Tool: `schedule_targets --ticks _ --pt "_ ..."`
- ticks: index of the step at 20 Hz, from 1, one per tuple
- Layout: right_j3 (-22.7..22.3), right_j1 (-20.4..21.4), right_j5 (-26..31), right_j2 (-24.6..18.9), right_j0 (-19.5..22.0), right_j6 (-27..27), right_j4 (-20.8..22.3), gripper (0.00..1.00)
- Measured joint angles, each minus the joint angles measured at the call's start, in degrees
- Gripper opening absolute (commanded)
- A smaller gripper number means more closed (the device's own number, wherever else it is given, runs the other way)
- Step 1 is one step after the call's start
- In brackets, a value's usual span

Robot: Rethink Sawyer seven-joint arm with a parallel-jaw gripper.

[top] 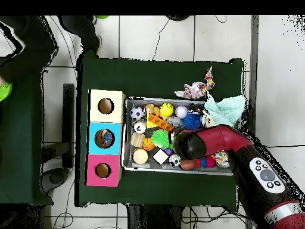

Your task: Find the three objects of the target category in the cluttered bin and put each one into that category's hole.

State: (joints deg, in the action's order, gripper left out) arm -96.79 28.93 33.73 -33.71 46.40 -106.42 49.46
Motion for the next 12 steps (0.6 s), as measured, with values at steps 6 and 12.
schedule_targets --ticks 6,12 --pt "0.1 -0.8 0.0 0.2 0.0 0.0 0.0 1.0" --pt "0.6 -1.4 -0.5 0.5 -0.1 0.0 0.6 1.0"
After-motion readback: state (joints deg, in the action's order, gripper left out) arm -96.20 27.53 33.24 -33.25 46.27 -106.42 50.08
